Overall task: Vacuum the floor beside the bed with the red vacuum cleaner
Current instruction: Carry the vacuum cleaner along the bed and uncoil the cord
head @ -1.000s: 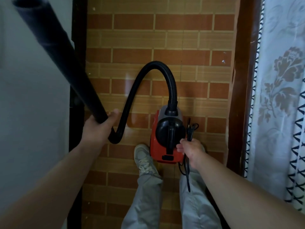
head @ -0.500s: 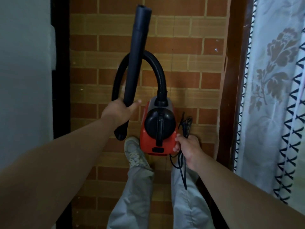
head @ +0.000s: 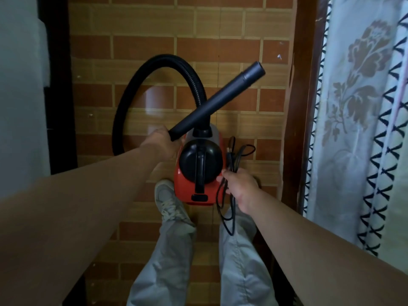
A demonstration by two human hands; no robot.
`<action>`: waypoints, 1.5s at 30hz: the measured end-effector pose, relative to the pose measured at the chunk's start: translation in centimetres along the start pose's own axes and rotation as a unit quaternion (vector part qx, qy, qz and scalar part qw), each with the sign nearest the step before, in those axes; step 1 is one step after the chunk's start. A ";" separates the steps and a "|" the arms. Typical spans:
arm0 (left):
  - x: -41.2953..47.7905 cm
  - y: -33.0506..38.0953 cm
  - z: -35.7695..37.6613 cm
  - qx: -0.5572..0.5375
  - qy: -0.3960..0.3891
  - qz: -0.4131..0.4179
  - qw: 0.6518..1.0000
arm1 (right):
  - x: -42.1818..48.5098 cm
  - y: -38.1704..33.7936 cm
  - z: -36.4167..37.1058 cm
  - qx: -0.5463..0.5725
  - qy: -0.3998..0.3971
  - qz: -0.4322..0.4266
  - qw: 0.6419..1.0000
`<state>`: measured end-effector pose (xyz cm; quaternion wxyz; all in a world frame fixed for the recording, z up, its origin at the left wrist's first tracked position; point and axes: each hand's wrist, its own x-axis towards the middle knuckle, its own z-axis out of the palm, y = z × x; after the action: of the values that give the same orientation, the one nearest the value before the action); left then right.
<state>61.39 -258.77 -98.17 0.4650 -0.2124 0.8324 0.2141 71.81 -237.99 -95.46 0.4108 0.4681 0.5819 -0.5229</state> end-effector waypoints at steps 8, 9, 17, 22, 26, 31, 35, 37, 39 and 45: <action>1.7 -0.1 1.2 0.023 -0.007 0.006 1.000 | 1.3 -1.8 0.3 -0.019 -0.023 -0.003 1.000; 1.8 -0.1 1.3 0.020 -0.013 0.009 1.000 | 1.3 -1.9 0.2 -0.024 -0.027 -0.003 0.999; 1.8 0.3 1.8 -0.007 -0.004 0.021 1.000 | 1.1 -1.7 -0.1 -0.028 -0.033 -0.003 0.999; 0.1 0.6 1.7 -0.094 0.052 0.034 0.994 | 1.2 -1.9 -0.7 -0.010 -0.035 0.011 0.999; -3.0 1.0 3.1 -0.143 0.127 0.103 0.976 | 1.1 -2.0 -2.0 0.005 -0.021 0.021 1.000; -6.2 1.2 6.5 -0.118 0.153 0.214 0.957 | 1.1 -1.3 -3.7 0.015 0.000 0.034 0.999; -7.2 1.7 9.9 -0.013 0.117 0.274 0.954 | 1.3 -0.7 -4.5 0.022 0.012 0.028 0.999; -7.4 2.5 10.7 0.035 0.118 0.252 0.960 | 1.4 -0.5 -4.9 0.022 0.015 0.024 0.999; -7.7 3.6 10.8 0.102 0.114 0.220 0.963 | 1.6 -0.3 -5.1 0.017 0.015 0.022 0.999; -8.7 6.0 10.6 0.227 0.026 0.207 0.951 | 1.4 0.2 -6.1 0.029 0.045 0.028 0.998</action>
<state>69.51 -246.66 -94.77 0.4244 0.0703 0.8966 0.1053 71.76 -231.82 -96.12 0.3848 0.5188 0.5711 -0.5065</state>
